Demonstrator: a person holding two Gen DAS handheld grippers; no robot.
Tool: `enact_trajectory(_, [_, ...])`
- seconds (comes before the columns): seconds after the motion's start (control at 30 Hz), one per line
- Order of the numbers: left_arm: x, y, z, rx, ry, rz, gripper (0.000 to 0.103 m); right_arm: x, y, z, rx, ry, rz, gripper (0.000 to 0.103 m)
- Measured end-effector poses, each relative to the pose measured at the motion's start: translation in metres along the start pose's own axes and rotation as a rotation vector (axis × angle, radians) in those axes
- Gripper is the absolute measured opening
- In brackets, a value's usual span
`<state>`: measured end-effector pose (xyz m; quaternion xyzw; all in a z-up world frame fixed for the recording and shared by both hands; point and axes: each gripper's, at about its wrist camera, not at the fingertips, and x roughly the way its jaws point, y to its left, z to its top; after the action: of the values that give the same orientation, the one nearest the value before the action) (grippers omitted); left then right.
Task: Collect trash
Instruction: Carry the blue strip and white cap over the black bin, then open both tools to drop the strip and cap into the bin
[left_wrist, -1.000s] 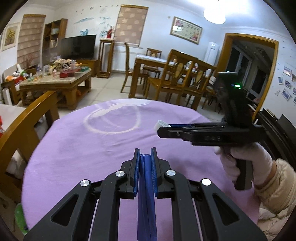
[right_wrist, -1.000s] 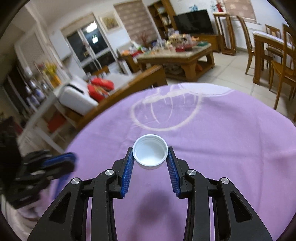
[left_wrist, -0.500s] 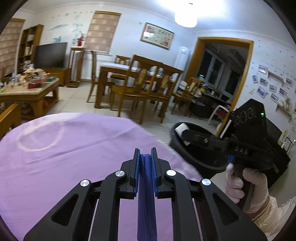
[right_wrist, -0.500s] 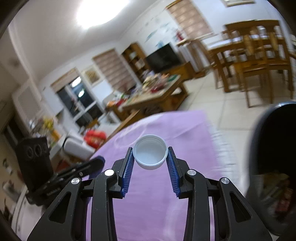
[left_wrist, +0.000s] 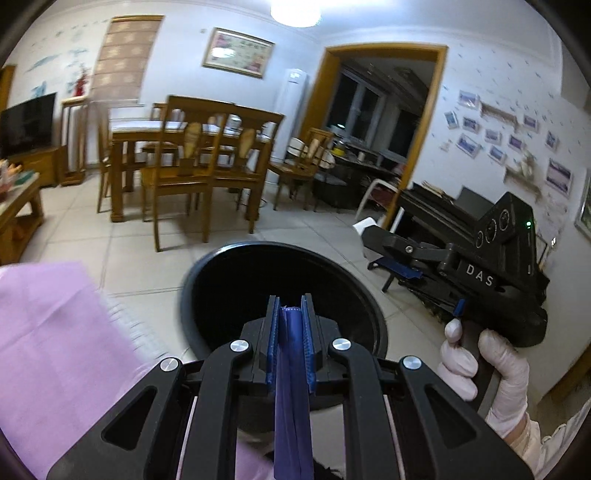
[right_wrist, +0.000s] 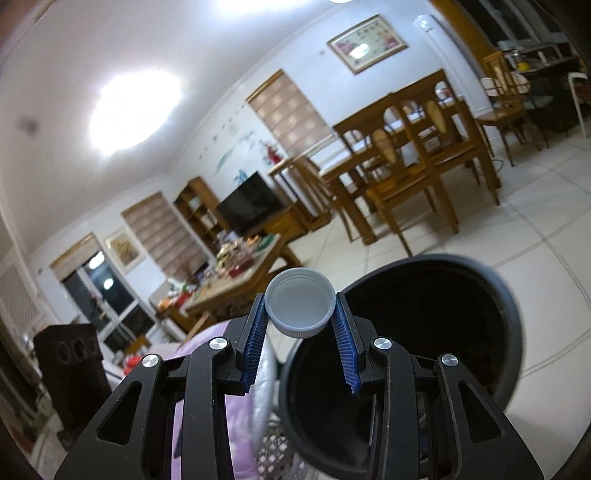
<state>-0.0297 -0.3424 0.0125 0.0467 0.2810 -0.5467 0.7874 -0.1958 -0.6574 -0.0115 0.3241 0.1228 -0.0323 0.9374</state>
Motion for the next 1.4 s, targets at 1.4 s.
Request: enact_trajectory(1.4, [0.079, -0.054, 0.002, 0.182, 0.055, 0.085, 0.016, 0.036, -0.046, -0.004, 0.039, -0.016, -0.110, 0.037])
